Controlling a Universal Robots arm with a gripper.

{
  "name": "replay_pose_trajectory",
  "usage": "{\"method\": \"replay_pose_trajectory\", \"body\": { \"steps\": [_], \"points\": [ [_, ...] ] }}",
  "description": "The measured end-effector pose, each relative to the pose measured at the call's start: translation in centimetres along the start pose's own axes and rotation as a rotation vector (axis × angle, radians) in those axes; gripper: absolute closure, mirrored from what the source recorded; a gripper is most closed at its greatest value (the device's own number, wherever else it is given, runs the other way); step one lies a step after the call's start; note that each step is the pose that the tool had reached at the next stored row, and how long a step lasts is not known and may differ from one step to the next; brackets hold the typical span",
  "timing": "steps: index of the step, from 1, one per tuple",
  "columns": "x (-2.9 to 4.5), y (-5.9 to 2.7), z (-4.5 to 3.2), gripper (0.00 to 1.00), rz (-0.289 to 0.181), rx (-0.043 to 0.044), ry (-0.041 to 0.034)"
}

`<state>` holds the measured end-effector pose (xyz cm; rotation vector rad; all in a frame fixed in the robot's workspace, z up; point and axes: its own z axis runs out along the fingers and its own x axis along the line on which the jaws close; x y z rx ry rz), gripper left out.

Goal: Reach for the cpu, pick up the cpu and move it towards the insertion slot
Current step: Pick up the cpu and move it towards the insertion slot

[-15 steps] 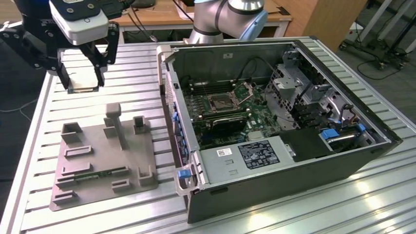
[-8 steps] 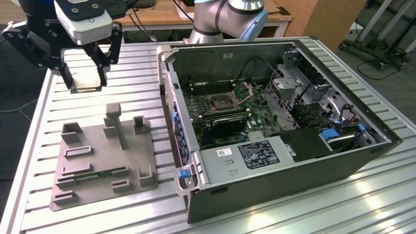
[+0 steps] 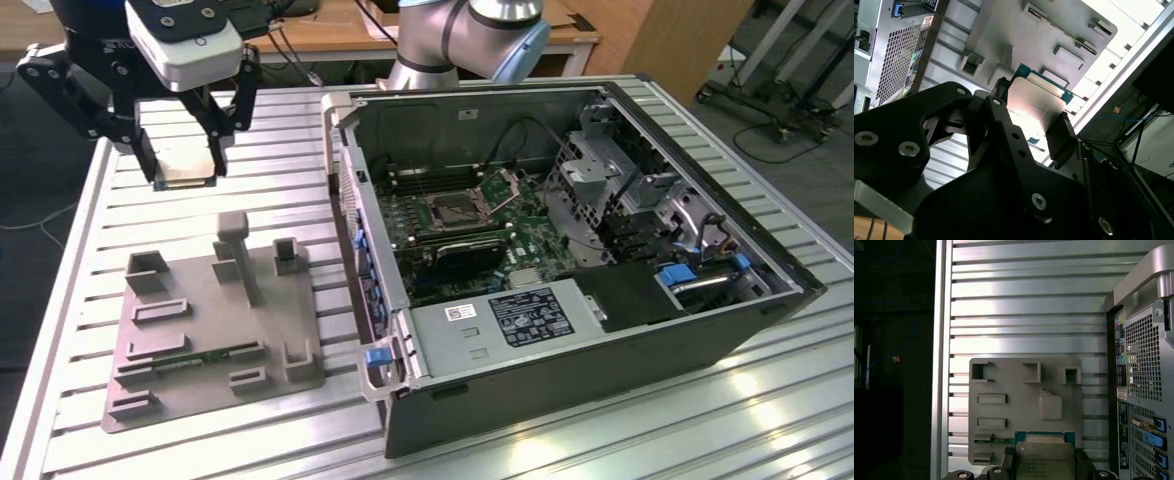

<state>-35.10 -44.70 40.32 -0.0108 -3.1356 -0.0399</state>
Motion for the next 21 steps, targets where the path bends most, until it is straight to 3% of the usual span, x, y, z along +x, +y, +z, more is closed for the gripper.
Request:
{"method": "replay_pose_trajectory", "body": {
  "steps": [21],
  "points": [
    [-1.59, 0.01, 0.01, 0.46, 0.0, -0.0001, -0.0001]
  ]
}}
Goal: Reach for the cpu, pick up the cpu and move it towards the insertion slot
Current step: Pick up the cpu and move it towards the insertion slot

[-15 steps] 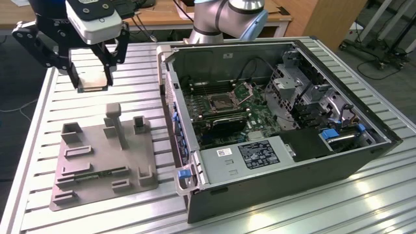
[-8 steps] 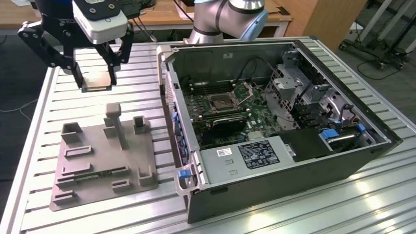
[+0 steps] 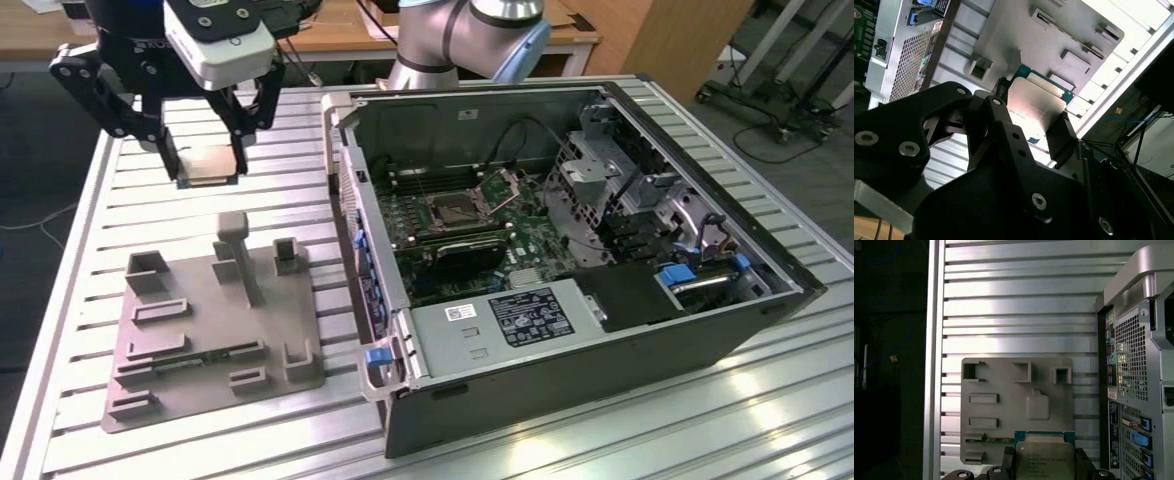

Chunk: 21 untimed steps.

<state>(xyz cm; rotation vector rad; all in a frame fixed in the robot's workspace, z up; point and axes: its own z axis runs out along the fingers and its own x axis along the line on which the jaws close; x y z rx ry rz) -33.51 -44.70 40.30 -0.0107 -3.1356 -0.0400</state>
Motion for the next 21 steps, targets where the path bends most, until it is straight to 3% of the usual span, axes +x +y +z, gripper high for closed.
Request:
{"method": "replay_pose_trajectory", "body": {
  "steps": [21],
  "points": [
    [-1.6, 0.01, 0.01, 0.46, 0.0, 0.0, 0.0]
  ]
}}
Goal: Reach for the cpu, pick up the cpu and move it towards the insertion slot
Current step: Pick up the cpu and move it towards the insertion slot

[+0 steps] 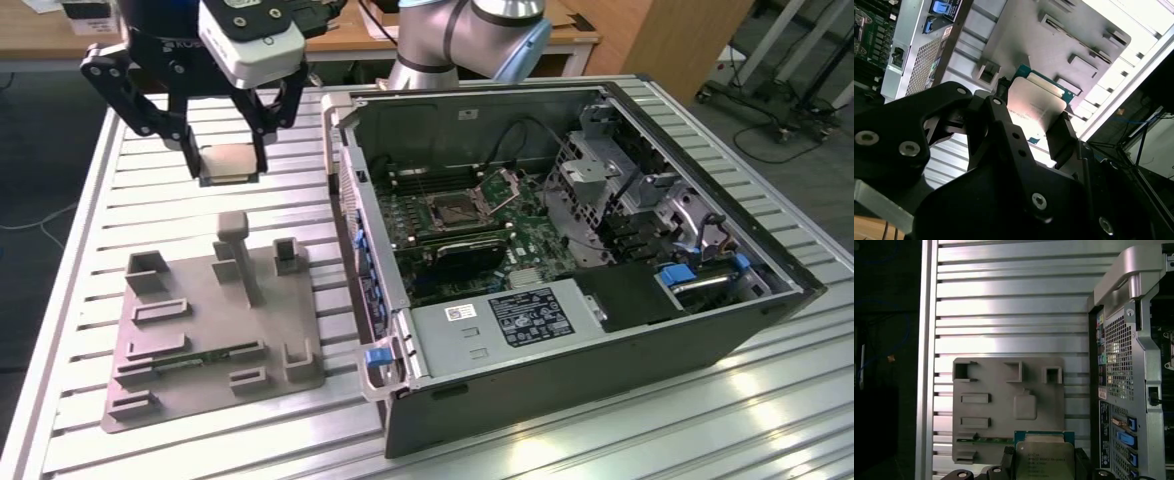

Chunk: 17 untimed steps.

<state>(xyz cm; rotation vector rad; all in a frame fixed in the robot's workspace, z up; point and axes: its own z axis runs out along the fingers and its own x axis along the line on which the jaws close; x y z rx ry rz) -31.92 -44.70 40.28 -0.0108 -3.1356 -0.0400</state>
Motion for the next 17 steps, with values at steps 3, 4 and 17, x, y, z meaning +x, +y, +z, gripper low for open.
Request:
{"method": "replay_pose_trajectory", "body": {
  "steps": [3, 4, 17],
  "points": [
    [-0.21, 0.0, 0.0, 0.46, 0.0, 0.0, 0.0],
    [-0.29, 0.0, 0.0, 0.46, 0.0, 0.0, 0.0],
    [-1.24, 0.01, 0.0, 0.46, 0.0, 0.0001, 0.0]
  ]
}}
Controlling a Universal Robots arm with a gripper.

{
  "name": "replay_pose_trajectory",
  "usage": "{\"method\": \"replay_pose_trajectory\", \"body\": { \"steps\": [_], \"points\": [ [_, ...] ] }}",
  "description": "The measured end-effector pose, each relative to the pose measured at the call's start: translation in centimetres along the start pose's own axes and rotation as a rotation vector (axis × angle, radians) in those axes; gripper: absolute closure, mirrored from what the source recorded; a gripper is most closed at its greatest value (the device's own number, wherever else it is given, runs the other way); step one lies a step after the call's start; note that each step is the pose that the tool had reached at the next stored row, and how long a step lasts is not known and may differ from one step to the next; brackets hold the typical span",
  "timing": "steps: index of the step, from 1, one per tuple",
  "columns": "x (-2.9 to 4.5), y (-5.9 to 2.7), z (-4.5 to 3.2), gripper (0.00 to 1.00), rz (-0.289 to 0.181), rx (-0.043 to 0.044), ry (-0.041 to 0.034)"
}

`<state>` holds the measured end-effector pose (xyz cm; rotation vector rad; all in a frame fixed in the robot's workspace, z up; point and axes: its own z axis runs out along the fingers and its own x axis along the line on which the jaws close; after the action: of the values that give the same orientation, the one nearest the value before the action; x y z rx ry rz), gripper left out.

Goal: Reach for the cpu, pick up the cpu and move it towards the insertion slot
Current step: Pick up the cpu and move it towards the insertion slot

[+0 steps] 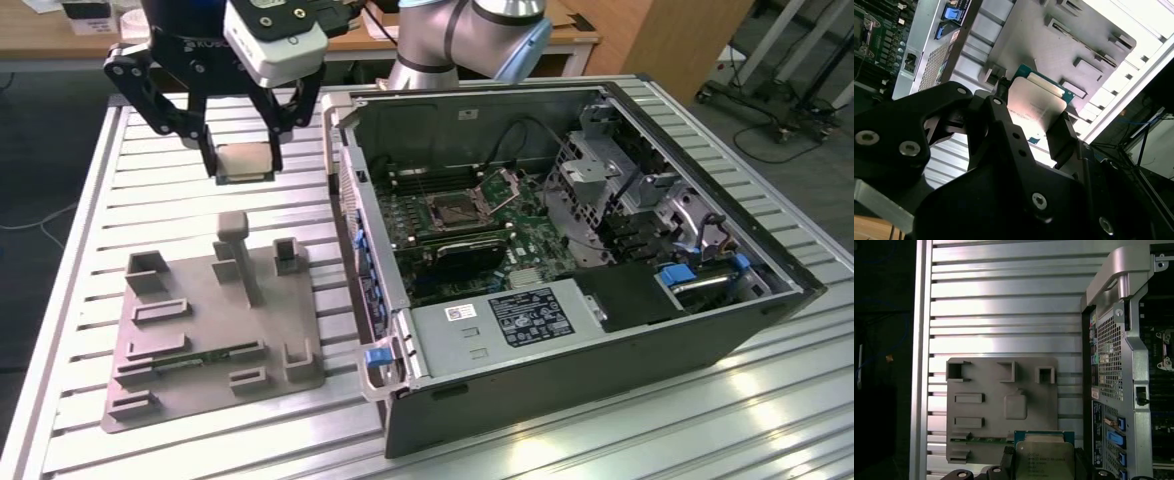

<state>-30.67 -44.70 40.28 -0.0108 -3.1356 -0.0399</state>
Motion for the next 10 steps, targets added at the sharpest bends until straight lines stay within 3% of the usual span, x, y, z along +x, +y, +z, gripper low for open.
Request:
{"method": "replay_pose_trajectory", "body": {
  "steps": [10],
  "points": [
    [-0.79, 0.0, 0.01, 0.46, 0.0, -0.0001, 0.0]
  ]
}}
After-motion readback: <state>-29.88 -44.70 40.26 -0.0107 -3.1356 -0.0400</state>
